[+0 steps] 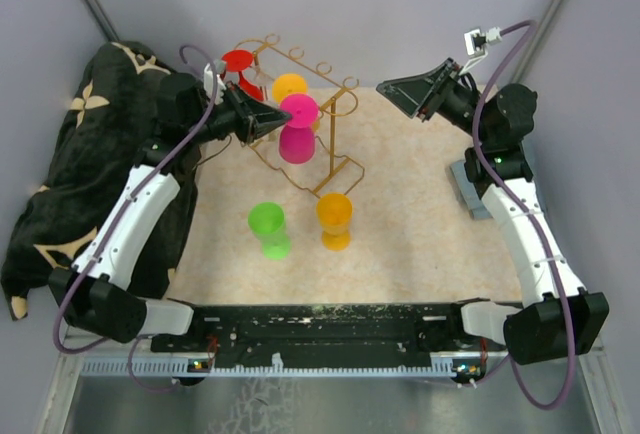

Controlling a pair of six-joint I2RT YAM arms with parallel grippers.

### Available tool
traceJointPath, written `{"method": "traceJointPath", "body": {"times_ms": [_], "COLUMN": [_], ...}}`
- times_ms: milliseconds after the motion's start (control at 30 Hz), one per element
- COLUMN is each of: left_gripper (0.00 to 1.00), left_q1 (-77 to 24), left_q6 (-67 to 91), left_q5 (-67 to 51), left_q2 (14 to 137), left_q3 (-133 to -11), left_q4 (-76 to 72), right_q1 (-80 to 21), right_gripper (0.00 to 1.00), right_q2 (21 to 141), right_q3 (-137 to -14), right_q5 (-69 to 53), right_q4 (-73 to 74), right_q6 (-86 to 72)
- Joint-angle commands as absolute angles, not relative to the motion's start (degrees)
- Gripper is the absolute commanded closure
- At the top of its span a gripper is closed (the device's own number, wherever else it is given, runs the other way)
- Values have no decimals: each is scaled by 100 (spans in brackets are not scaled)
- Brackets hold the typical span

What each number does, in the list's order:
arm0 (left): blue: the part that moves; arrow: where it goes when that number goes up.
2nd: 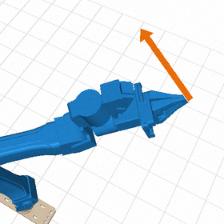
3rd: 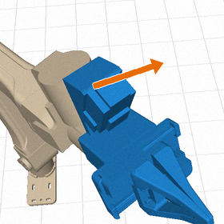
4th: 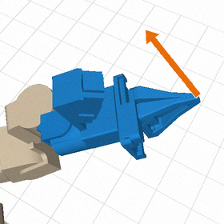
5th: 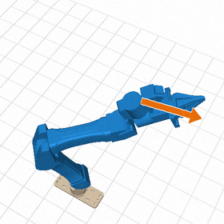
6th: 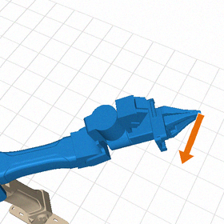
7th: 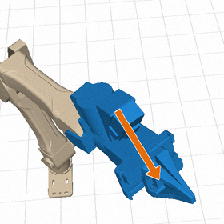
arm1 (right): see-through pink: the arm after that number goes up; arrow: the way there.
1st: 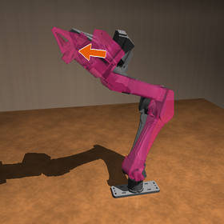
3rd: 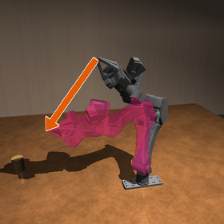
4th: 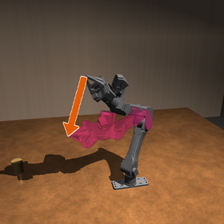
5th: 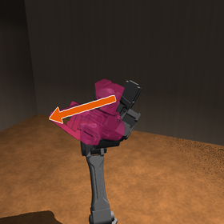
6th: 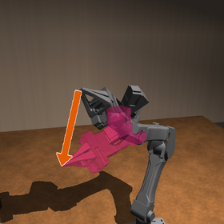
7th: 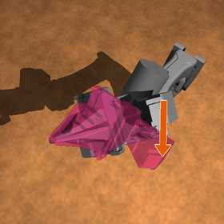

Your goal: Place the wine glass upside down on the wine glass rack

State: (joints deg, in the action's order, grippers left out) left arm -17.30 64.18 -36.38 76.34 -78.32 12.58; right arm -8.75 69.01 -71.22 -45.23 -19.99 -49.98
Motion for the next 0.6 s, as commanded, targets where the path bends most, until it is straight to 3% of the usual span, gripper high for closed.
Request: {"method": "traceJointPath", "body": {"times_ms": [0,567], "left_gripper": [100,100], "left_q1": [-1838,-2146], "left_q6": [6305,6143], "left_q5": [-3560,-3307], "left_q2": [7787,8183], "left_q3": [-8130,-8402], "left_q4": [973,979], "right_q1": [-822,-825], "right_gripper": [59,59], "right_q2": [6770,6796], "right_q3": [-7129,-7106], "right_q5": [-4490,-4499], "right_q4": [-2162,-2109], "right_q6": [-4887,-4815]}}
